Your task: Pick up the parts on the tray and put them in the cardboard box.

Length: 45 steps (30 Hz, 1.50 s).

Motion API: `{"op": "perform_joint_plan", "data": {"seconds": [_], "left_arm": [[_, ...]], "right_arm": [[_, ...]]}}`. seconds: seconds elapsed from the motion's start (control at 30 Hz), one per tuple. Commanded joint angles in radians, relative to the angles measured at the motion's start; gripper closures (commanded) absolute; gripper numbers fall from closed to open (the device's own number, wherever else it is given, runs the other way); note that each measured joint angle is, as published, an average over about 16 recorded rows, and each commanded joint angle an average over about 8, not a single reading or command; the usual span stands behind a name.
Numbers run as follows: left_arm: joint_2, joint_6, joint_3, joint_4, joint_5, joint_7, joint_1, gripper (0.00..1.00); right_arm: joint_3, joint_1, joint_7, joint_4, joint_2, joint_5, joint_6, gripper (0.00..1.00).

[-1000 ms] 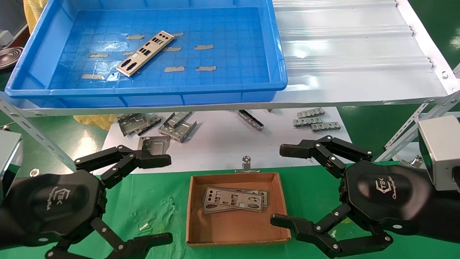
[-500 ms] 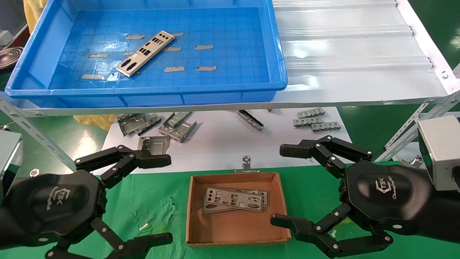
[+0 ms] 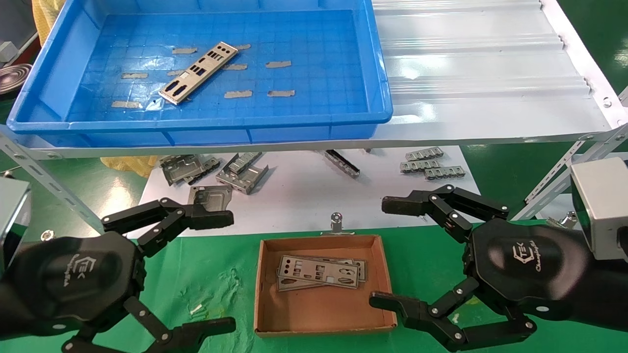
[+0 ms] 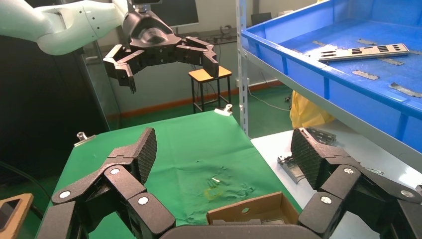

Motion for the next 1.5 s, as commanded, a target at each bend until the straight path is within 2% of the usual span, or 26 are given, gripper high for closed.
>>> {"op": "perform_joint_plan", "data": {"seconds": [0.03,1.5], "left_arm": [[0.000,0.000,0.000,0.000,0.000,0.000,0.000,0.00],[0.000,0.000,0.000,0.000,0.000,0.000,0.000,0.00]], "right_arm": [[0.000,0.000,0.000,0.000,0.000,0.000,0.000,0.00],[0.000,0.000,0.000,0.000,0.000,0.000,0.000,0.00]]}}
